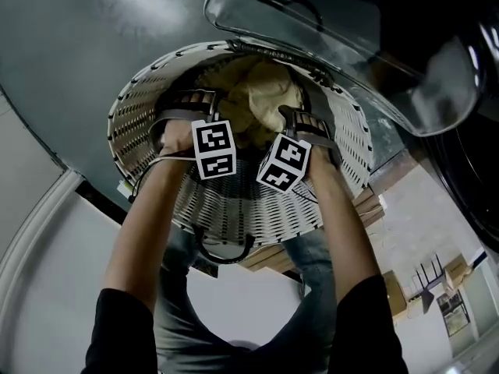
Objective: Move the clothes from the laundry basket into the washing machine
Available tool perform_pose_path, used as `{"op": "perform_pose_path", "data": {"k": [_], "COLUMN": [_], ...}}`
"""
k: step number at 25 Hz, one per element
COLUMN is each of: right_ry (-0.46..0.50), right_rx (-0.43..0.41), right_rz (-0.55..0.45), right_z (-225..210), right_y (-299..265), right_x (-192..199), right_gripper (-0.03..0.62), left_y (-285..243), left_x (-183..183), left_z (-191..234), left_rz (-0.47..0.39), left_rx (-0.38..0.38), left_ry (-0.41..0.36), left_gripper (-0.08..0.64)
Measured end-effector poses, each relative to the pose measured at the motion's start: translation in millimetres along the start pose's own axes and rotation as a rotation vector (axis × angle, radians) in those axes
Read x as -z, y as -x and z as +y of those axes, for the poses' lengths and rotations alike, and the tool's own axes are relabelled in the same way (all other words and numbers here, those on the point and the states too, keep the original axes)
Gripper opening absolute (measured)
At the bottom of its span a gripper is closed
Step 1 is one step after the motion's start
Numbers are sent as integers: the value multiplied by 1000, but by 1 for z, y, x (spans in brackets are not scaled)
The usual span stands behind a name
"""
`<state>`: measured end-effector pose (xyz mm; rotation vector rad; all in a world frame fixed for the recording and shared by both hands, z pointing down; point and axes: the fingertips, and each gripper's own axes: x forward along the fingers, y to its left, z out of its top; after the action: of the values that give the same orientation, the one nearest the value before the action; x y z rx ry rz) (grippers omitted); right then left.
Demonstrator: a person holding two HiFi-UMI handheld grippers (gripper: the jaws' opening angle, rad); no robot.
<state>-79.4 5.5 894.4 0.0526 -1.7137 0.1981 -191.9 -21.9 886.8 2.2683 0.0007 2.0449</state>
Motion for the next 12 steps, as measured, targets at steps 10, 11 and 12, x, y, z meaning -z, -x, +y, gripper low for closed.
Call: {"op": "perform_pose_path", "data": {"k": [10,11,12], "right_ry": [-94,-98,-96], "right_rx": [0,-4,-6], "right_rz": [39,44,54], "right_z": [-13,-13,-14], "right_y": [-43,-48,-52], "right_x": [16,17,19], "right_gripper": [421,420,416], "left_y": [-43,-47,-51], "left_x": [15,15,15], "left_z": [3,3,2], "left_rz": [27,29,33], "left_rx": [8,9,9], "left_ry": [44,45,47], "left_gripper": [425,425,425]}}
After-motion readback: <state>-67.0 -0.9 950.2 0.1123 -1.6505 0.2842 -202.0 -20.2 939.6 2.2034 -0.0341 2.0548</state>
